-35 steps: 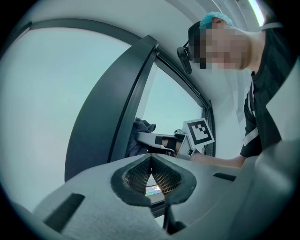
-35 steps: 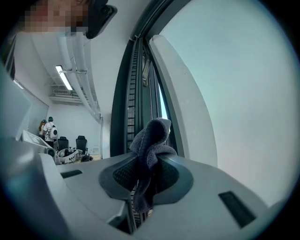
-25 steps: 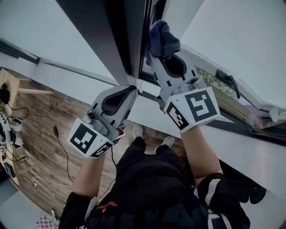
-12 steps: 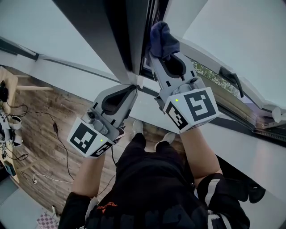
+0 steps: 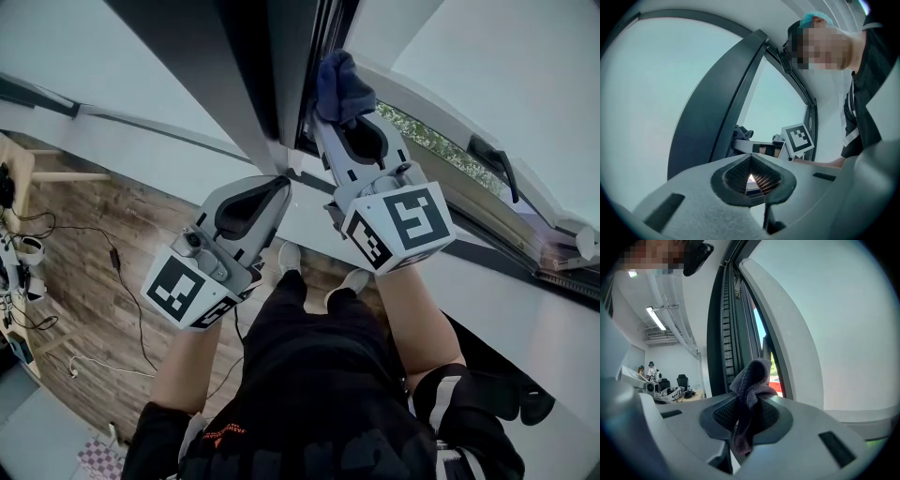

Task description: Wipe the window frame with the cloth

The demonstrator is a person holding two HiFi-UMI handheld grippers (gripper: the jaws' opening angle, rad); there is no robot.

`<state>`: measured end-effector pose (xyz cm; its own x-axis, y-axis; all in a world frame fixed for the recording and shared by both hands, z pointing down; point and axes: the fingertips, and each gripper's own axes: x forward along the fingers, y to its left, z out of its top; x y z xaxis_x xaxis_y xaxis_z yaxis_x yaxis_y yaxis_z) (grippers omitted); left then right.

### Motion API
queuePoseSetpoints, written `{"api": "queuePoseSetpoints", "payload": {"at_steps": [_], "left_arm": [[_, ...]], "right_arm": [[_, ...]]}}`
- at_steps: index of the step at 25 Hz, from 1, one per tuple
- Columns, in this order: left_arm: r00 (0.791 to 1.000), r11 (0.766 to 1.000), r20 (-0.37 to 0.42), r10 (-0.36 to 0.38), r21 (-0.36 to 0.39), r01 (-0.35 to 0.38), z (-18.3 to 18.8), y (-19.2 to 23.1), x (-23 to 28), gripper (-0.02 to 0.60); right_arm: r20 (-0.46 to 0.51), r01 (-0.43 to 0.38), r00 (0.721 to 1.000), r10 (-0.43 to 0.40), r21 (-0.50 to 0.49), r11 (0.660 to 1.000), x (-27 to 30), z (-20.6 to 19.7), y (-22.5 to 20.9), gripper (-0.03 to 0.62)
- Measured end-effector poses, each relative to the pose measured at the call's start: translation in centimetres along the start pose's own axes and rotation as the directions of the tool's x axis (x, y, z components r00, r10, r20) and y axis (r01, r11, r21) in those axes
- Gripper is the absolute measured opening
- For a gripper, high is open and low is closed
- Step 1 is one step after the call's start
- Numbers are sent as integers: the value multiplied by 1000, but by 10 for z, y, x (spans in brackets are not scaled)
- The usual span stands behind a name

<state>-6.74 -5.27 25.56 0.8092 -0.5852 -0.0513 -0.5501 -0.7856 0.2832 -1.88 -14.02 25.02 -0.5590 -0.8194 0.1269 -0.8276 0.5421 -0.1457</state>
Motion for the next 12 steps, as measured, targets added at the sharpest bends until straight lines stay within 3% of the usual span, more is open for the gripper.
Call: {"api": "queuePoseSetpoints", "payload": {"at_steps": [12], "left_arm": [[1000,1000,-29,9,-24,-9,-18,4,-2,20]], "right_arm": [[-56,11,998,-9,28,1000,5,-38,-6,58]]}}
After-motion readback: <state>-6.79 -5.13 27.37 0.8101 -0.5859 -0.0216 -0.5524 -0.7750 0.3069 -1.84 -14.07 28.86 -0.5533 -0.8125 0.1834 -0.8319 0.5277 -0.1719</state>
